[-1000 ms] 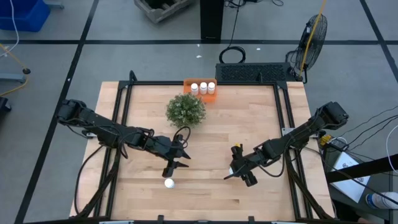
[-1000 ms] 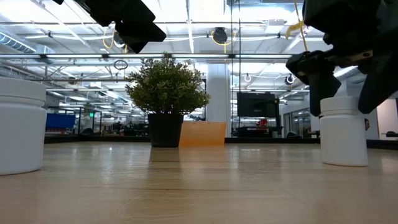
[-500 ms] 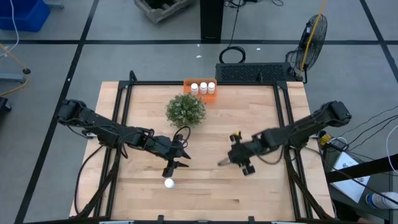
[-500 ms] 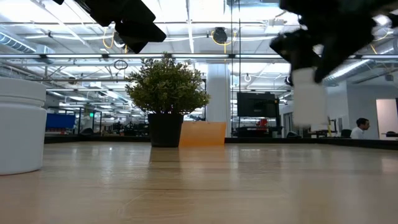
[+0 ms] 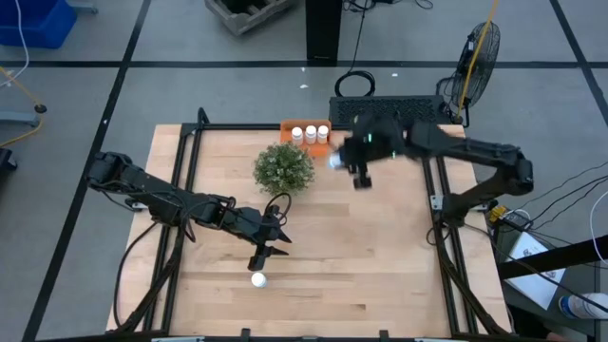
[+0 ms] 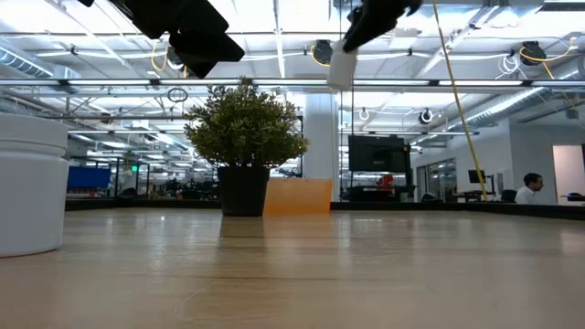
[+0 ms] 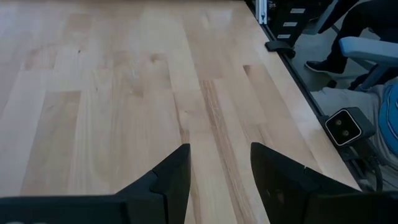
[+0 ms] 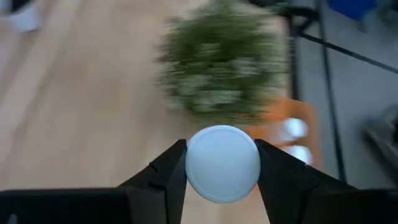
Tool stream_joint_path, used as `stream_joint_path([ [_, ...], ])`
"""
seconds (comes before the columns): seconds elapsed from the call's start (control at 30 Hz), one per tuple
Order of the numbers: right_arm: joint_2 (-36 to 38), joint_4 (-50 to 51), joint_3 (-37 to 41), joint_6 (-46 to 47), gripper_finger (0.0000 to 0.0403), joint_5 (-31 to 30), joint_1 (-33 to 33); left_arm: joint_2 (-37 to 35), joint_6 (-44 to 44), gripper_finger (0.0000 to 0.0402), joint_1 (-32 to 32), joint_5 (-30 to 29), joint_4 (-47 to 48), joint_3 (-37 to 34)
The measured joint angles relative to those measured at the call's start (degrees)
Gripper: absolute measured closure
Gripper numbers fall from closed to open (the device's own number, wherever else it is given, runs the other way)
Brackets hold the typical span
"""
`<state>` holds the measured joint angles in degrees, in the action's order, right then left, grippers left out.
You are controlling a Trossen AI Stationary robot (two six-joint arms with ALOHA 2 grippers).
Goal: Pick and place pill bottles into a basket
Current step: Put the white pill bottle into the orange bin
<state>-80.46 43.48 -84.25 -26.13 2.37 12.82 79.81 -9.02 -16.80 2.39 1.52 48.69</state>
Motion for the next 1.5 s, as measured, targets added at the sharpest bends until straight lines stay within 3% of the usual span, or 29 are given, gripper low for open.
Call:
stream_joint_path([
  [0.13, -2.9, 0.2, -4.2, -3.7, 0.0255, 1.0, 7.5, 0.0, -0.1, 0.0229, 0.0, 0.0, 0.2, 0.0],
  [0.3, -9.2, 0.0, -9.4, -6.3, 0.0255, 8.4, 15.2, 0.0, -0.2, 0.0229, 0.0, 0.0, 0.6, 0.0],
  [0.57, -22.6, 0.9, -19.4, -9.1, 0.0255, 11.4, 23.1, 0.0, -0.2, 0.0229, 0.0, 0.0, 1.1, 0.0],
  [1.0, -33.9, 1.8, -22.2, -10.6, 0.0255, 14.4, 25.1, 0.0, -0.3, 0.0229, 0.0, 0.0, 1.8, 0.0],
  [1.5, -35.7, -3.5, -17.0, -9.1, 0.0255, 17.4, 26.6, 0.0, -0.4, 0.0229, -1.0, 0.1, 3.1, 0.0],
])
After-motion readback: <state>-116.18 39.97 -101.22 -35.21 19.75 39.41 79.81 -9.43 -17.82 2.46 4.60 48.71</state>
